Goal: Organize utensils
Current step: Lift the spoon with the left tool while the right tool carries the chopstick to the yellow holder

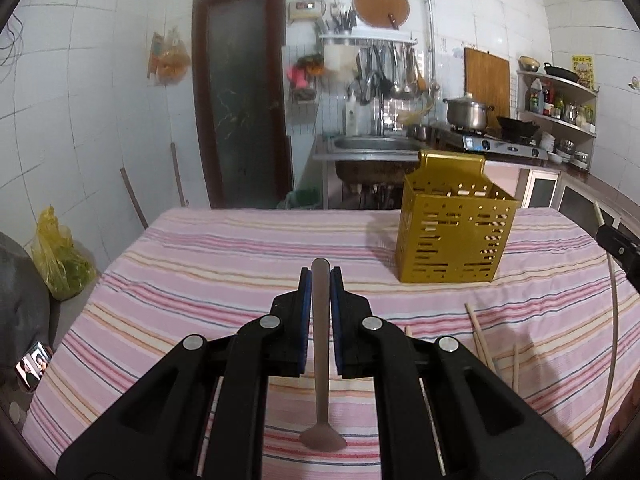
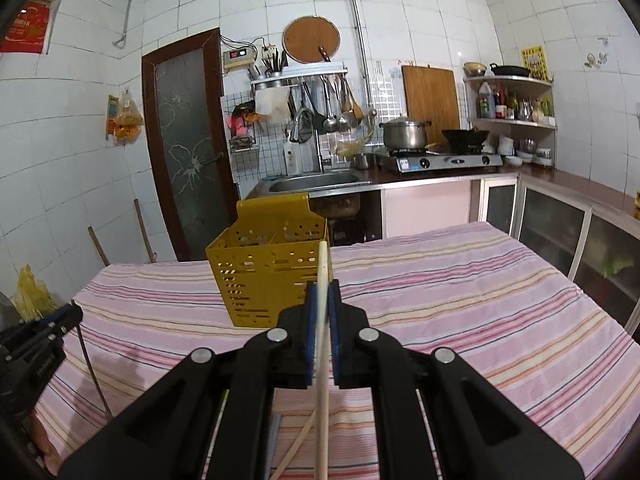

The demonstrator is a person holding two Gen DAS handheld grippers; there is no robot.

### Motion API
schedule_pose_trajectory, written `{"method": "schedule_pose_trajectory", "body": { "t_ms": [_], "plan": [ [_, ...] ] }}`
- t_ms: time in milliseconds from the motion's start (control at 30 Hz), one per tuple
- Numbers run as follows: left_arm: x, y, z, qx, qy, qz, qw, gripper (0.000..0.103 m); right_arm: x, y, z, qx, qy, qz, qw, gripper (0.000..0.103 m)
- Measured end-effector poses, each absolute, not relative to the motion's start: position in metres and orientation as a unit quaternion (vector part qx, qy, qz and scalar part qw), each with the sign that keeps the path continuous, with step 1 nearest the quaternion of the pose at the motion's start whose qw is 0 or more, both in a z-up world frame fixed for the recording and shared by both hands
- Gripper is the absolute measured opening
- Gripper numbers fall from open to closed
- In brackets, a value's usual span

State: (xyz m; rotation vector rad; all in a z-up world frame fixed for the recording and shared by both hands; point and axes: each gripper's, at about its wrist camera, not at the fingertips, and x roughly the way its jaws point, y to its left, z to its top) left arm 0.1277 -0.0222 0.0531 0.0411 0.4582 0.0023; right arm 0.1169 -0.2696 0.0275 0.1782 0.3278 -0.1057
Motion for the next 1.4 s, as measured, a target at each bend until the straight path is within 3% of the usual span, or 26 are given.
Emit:
{"method": "schedule_pose_trajectory", "body": {
  "t_ms": [900,1400],
  "plan": [
    [0.142,-0.032,0.11,0.002,0.162,-0.066,0.985,0.008,0.133,-0.294,0.052,0.123,0.121,-0.029,0.985,0.006],
    [0.167,-0.038,0.101,-0.003,0.179,-0.065,0.982,0.008,0.148,-0.297,0.052,0.128,0.127,-0.03,0.983,0.006]
  ]
}}
